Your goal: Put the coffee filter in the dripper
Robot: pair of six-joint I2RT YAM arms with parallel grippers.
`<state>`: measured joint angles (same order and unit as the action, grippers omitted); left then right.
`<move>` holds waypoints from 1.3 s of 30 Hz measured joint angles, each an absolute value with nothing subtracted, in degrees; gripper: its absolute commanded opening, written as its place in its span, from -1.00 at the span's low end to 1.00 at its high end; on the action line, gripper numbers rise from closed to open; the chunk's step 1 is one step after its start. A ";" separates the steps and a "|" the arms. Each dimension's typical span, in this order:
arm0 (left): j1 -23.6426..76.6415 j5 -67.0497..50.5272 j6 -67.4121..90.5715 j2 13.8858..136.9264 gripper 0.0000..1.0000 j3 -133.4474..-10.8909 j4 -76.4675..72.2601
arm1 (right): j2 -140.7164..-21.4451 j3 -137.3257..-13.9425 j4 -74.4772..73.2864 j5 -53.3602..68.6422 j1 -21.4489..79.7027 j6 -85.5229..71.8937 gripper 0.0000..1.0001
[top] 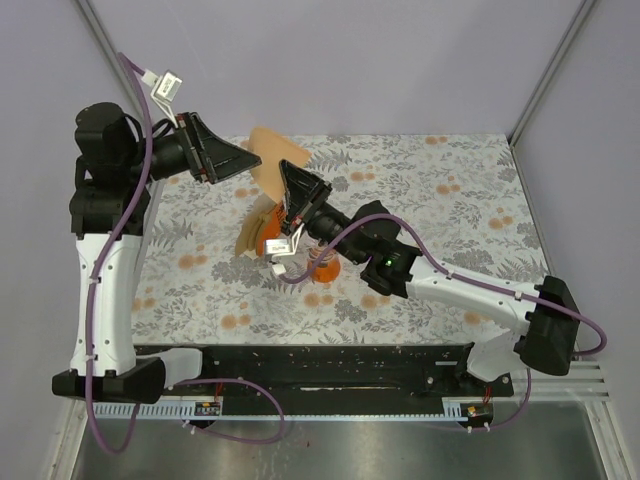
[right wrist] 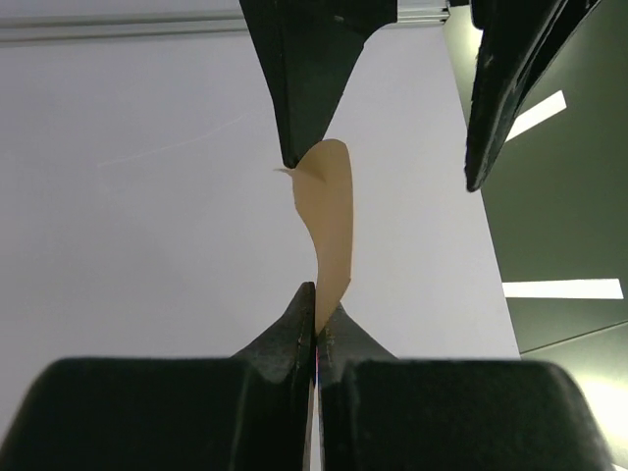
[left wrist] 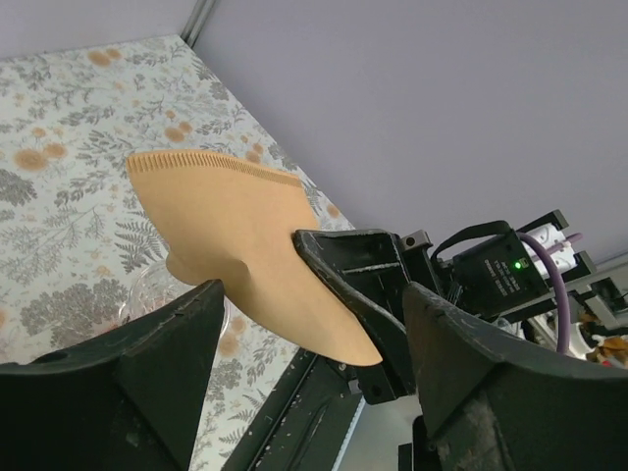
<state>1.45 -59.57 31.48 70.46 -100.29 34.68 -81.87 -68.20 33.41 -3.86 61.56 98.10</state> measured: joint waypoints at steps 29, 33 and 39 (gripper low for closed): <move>1.74 -59.42 29.74 71.33 -1.00 -93.76 31.86 | -86.26 -69.87 32.69 -7.11 61.73 91.44 0.99; 1.74 -56.03 24.45 71.35 -1.00 -95.57 35.53 | -85.34 -69.91 27.11 -9.26 61.73 85.47 0.99; 1.74 -51.57 16.19 71.35 -1.00 -100.66 40.38 | -80.97 -73.73 6.26 -7.81 61.65 69.34 0.99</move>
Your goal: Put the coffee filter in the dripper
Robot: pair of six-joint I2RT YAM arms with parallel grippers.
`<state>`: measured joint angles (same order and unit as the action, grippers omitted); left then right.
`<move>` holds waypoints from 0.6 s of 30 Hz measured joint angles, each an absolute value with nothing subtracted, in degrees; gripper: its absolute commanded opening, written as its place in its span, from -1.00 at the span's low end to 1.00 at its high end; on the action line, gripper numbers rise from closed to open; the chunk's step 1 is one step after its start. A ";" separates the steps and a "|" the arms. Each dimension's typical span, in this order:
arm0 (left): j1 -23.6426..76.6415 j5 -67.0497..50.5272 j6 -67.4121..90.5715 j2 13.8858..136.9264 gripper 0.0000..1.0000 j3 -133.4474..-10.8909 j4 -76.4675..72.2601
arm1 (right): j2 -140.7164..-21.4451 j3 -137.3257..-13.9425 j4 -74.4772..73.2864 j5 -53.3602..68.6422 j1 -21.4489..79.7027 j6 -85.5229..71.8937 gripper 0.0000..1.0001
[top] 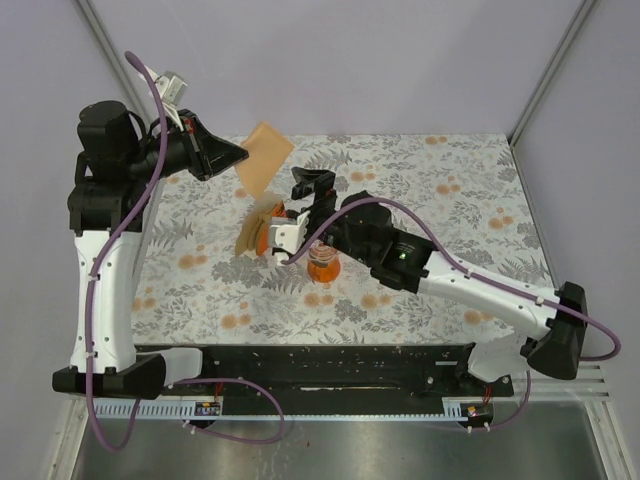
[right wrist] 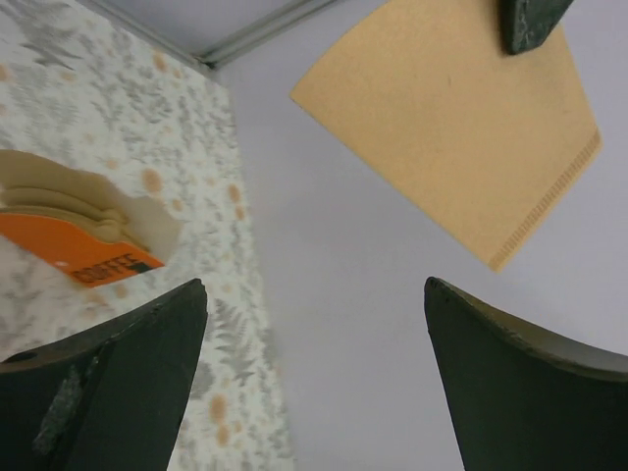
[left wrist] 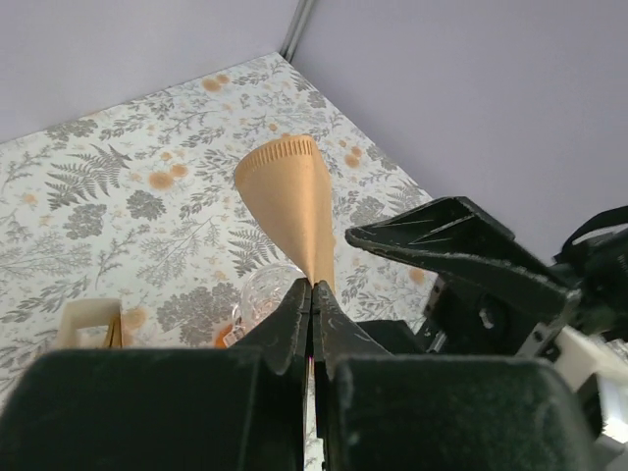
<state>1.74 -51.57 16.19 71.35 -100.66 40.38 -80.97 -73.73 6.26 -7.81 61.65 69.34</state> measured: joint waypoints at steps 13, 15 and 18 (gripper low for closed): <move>3.31 -52.66 3.36 71.31 -1.00 -102.43 48.49 | -77.25 -96.25 -19.09 22.20 43.62 28.25 0.99; 3.95 -53.67 0.69 71.31 -1.00 -103.11 50.52 | -79.55 -102.39 -20.32 27.00 41.71 21.56 0.99; 4.62 -54.83 -2.90 71.24 -1.00 -104.40 53.10 | -84.25 -110.37 -21.41 34.28 41.45 12.78 0.93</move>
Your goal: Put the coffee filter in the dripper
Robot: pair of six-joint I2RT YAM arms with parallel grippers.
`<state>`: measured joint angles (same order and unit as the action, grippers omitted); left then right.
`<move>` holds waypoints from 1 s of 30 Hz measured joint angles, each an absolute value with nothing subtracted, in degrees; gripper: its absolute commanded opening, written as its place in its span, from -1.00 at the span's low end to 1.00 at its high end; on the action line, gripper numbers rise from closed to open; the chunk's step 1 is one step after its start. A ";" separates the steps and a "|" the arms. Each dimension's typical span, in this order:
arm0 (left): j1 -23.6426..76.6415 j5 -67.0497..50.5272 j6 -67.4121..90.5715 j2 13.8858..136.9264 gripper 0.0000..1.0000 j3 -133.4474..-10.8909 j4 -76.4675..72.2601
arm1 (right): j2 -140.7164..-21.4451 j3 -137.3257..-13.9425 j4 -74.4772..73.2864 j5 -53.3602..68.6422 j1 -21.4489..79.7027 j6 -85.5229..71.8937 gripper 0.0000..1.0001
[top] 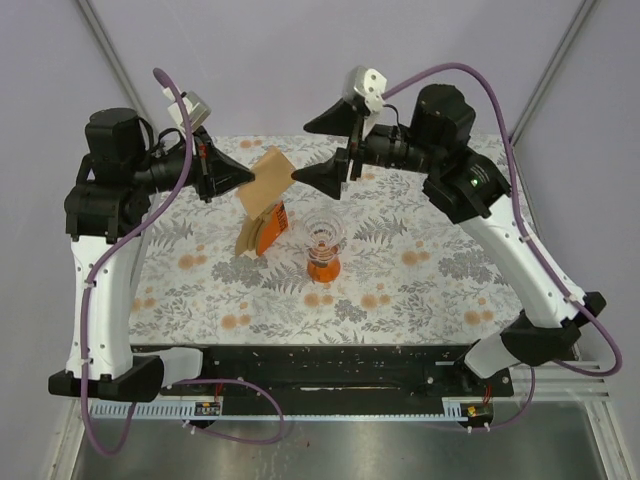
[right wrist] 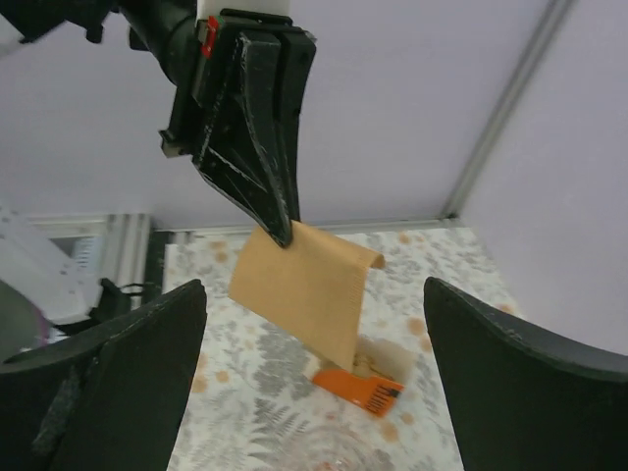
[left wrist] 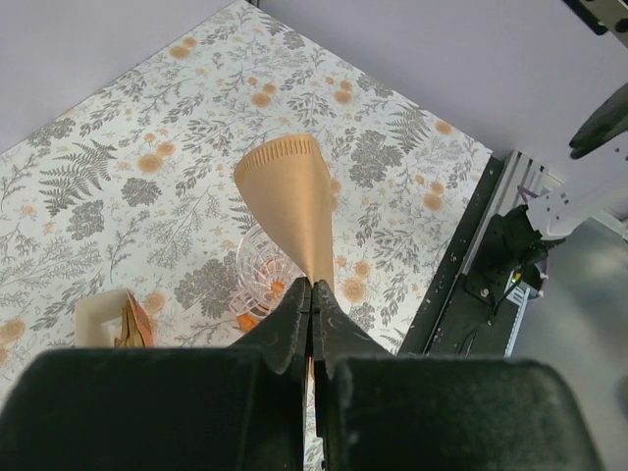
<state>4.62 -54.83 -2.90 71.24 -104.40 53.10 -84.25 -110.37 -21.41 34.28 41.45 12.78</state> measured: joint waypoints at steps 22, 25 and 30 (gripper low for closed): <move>4.71 -61.10 -4.40 69.73 0.57 -105.65 56.16 | -99.13 -119.63 -34.41 54.96 41.43 1.13 -1.00; 1.98 -64.49 -2.44 69.80 0.70 -106.80 56.23 | -95.39 -112.86 -34.09 53.93 41.41 8.86 -1.00; -4.05 -69.04 -0.86 69.91 0.52 -108.60 56.07 | -85.06 -101.60 -36.88 53.34 41.41 25.32 -1.00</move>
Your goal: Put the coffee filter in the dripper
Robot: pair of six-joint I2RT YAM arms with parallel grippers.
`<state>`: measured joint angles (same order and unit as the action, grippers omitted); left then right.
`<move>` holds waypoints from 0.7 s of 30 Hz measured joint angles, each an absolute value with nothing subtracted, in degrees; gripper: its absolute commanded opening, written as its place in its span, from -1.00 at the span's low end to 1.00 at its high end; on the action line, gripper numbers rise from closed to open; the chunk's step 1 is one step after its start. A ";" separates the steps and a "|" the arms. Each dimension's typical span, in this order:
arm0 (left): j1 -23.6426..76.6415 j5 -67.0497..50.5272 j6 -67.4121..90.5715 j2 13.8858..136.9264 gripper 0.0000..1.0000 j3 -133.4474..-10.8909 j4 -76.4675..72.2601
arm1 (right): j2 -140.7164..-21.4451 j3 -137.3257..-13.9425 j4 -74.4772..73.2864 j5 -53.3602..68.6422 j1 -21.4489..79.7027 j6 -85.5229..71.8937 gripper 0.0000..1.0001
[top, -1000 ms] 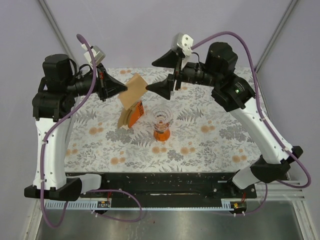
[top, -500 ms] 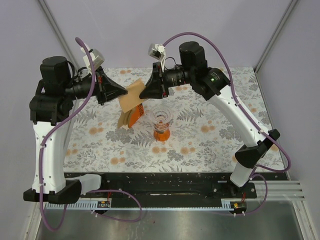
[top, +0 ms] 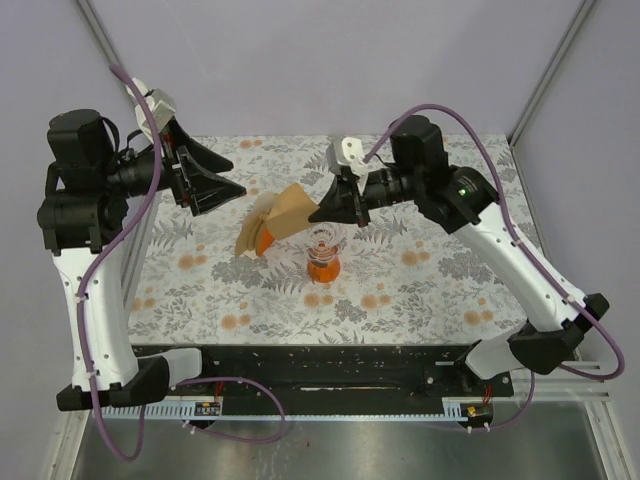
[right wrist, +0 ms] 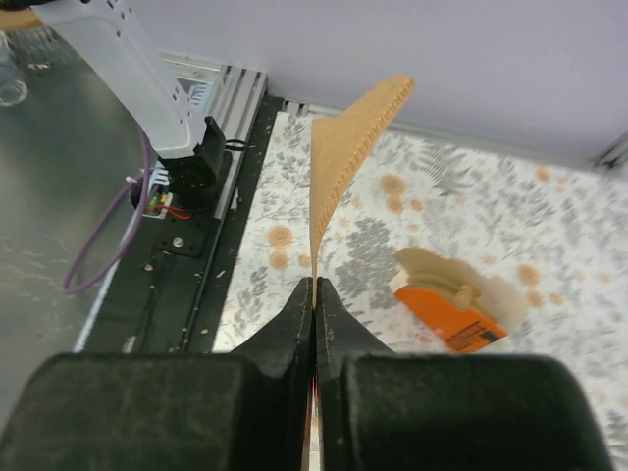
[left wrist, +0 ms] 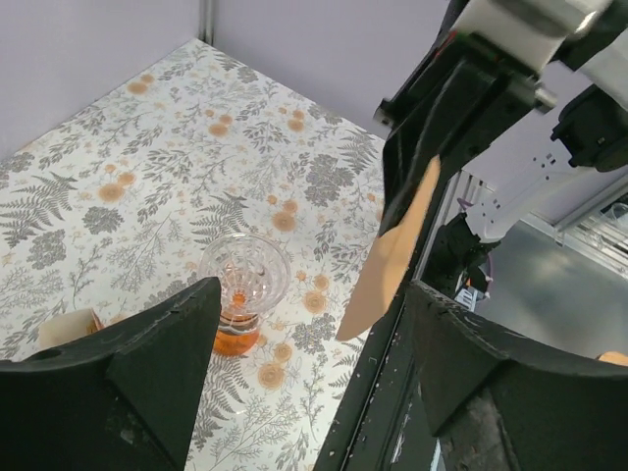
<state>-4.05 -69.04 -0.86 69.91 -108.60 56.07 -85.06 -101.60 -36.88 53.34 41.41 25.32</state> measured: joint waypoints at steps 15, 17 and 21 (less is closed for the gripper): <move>7.90 -71.96 -12.88 69.80 0.78 -107.35 61.89 | -86.70 -110.28 -46.52 55.18 41.41 38.98 -1.00; 9.15 -71.18 -13.96 69.80 0.78 -106.87 62.22 | -87.35 -110.30 -46.65 55.20 41.41 38.96 -1.00; 12.32 -67.48 -15.51 69.80 0.50 -104.57 62.70 | -87.53 -110.45 -46.63 55.70 41.41 38.68 -1.00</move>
<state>12.32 -67.48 -15.51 69.80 -104.57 62.70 -87.53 -110.45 -46.63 55.70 41.41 38.68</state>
